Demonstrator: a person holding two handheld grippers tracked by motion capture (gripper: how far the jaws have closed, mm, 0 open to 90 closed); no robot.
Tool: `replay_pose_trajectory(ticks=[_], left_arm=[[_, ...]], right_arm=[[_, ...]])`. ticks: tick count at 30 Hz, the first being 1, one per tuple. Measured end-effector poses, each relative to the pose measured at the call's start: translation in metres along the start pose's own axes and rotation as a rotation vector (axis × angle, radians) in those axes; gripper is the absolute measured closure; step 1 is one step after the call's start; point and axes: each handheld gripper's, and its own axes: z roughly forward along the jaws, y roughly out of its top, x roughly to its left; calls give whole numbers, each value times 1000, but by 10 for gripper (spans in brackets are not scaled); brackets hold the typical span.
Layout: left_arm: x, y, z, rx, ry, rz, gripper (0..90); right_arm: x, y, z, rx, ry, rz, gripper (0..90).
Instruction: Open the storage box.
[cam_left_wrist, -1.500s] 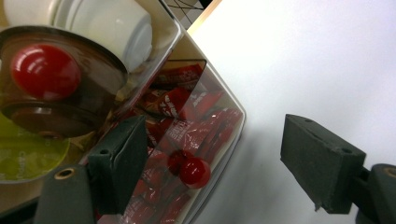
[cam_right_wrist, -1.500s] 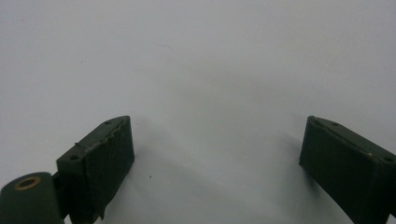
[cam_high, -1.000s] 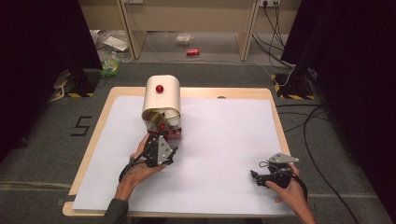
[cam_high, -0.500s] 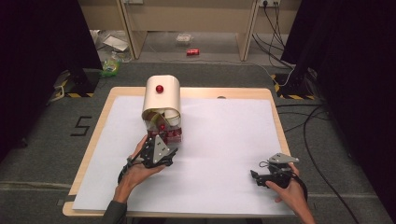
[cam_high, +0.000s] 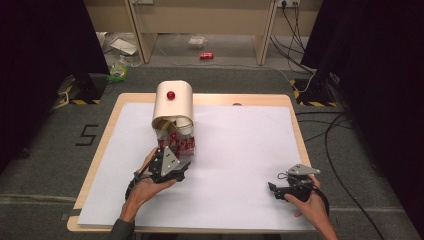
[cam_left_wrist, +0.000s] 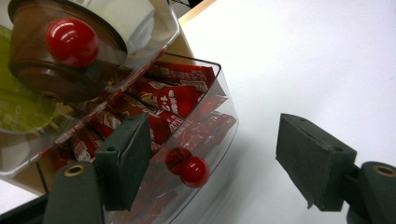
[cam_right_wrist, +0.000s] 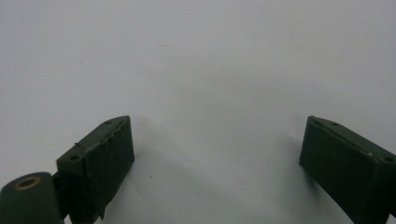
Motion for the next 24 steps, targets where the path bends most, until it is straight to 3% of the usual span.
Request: replay_pose_trajectory(ticks=[24], left_arm=[[-5, -3, -14, -13, -23, -64, 316]], right_arm=[[0, 0, 0, 0, 0, 0, 102]])
